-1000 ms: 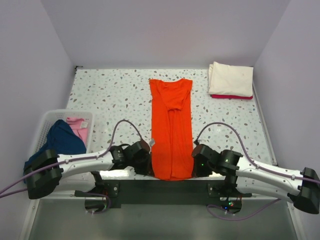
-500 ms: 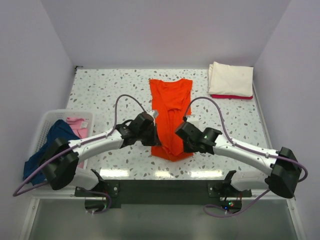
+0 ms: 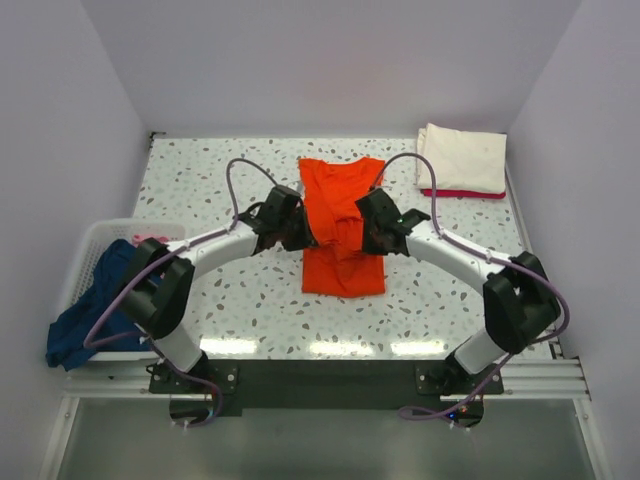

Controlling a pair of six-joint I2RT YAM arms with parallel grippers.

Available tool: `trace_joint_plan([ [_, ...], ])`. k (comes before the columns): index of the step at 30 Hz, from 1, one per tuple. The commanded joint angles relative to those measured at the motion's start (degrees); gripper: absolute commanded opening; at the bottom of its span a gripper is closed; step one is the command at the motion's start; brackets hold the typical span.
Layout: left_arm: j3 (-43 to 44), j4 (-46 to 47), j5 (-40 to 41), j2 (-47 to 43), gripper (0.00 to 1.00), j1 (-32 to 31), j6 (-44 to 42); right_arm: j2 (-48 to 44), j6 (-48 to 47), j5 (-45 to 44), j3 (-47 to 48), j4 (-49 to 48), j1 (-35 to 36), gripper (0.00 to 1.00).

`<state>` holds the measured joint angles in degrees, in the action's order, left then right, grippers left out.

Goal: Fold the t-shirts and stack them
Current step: Fold the tshirt

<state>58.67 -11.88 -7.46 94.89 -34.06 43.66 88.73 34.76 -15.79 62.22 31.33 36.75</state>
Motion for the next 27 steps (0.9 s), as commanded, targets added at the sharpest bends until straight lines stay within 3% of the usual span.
trace_joint_plan([
  [1,5.2,3.3,-1.1,3.4,0.0,3.0,-2.0,4.4,-2.1,4.3,4.9,-3.8,-3.3,0.0],
  [11,13.5,2.4,-4.0,12.9,0.0,8.0,-2.7,15.1,-2.8,9.5,13.6,-4.3,-11.0,0.0],
  [27,17.1,2.9,-7.3,16.0,0.0,10.9,-5.0,18.1,-2.2,12.7,15.8,-4.6,-15.5,0.0],
])
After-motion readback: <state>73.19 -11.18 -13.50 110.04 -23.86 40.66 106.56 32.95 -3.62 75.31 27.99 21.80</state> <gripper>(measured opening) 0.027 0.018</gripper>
